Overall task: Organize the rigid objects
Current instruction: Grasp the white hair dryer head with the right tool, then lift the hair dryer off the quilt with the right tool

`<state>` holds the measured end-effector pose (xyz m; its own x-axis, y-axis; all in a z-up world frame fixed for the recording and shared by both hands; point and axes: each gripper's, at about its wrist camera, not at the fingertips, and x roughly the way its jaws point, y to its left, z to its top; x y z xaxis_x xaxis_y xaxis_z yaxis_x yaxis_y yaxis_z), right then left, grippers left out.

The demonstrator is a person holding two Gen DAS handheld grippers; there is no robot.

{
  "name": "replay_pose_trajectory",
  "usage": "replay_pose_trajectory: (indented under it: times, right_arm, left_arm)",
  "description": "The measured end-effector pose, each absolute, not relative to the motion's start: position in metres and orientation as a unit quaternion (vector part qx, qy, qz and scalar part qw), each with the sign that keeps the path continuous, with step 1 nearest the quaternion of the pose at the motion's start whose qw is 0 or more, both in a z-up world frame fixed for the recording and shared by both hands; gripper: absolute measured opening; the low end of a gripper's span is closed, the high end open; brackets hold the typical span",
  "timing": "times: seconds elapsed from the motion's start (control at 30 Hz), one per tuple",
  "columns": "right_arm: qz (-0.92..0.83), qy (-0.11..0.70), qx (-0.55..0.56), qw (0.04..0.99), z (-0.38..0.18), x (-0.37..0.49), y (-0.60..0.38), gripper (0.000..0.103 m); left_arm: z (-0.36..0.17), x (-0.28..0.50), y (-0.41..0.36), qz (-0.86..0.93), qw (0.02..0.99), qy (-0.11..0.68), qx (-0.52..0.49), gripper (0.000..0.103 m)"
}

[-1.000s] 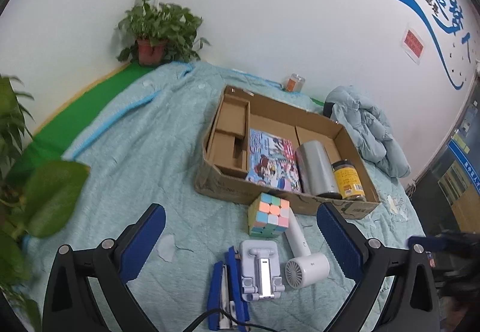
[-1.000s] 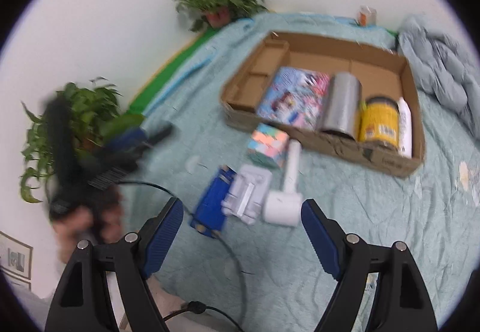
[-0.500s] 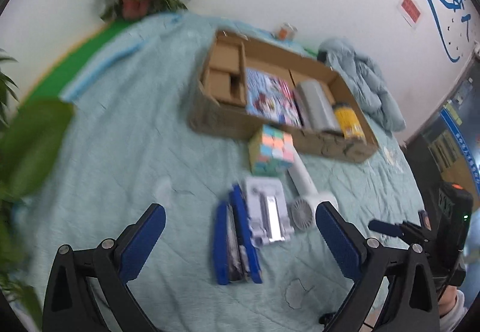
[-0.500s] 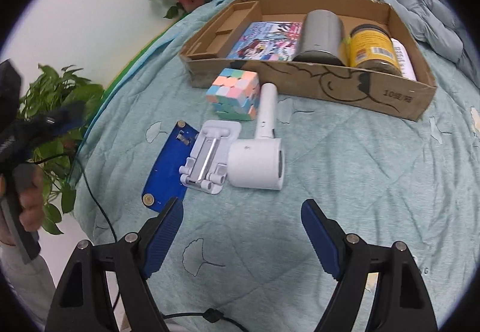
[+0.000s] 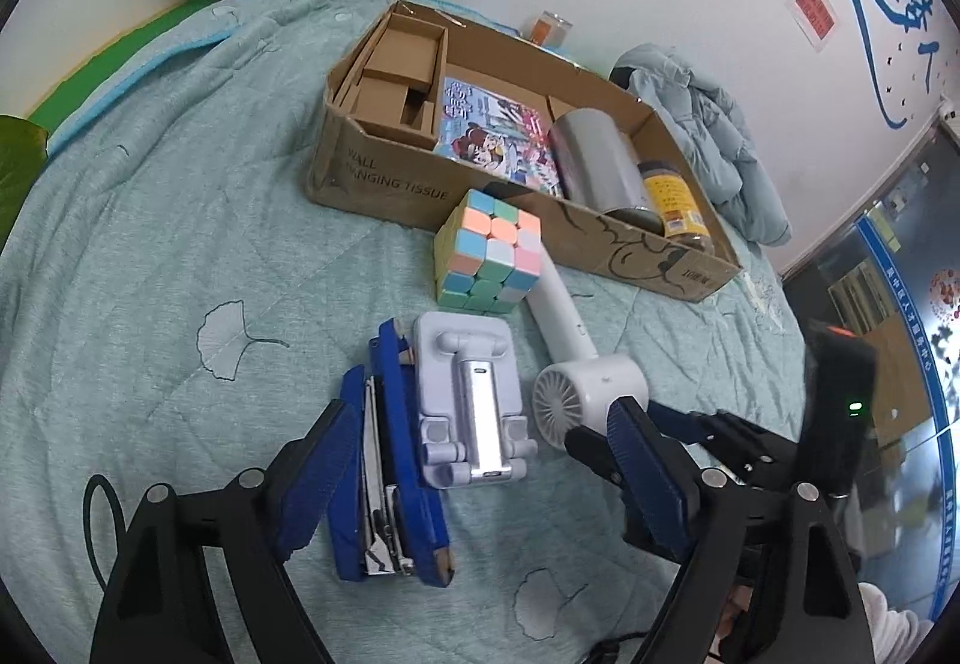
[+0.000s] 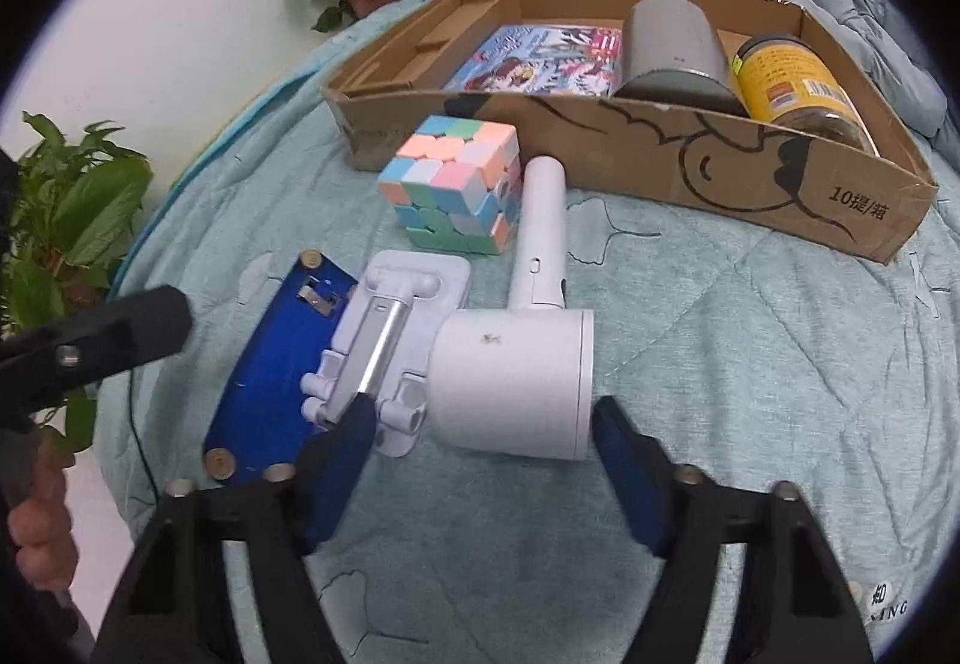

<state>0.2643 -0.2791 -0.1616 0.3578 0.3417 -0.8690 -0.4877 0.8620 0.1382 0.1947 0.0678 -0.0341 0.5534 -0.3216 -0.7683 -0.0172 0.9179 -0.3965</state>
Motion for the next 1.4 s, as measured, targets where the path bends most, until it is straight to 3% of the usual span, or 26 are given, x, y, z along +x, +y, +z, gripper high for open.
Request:
replay_pose_trajectory:
  times: [0.67, 0.87, 1.13, 1.23, 1.4]
  right_arm:
    - [0.241, 0.535, -0.044, 0.809, -0.150, 0.169, -0.365, 0.054]
    - [0.277, 0.503, -0.060, 0.817, -0.138, 0.167, -0.354, 0.054]
    - [0.270, 0.523, -0.074, 0.805, -0.152, 0.184, -0.348, 0.051]
    - [0.266, 0.522, -0.087, 0.806, -0.153, 0.185, -0.342, 0.051]
    - [0.266, 0.523, -0.095, 0.804, -0.154, 0.187, -0.340, 0.052]
  left_arm:
    - [-0.077, 0.202, -0.062, -0.265, 0.760, 0.552, -0.218, 0.083]
    - [-0.095, 0.213, -0.079, -0.260, 0.744, 0.580, -0.207, 0.056]
    - [-0.110, 0.215, -0.083, -0.230, 0.746, 0.589, -0.210, 0.045]
    - [-0.111, 0.219, -0.082, -0.218, 0.752, 0.591, -0.197, 0.027]
    - [-0.110, 0.222, -0.077, -0.217, 0.753, 0.589, -0.198, 0.026]
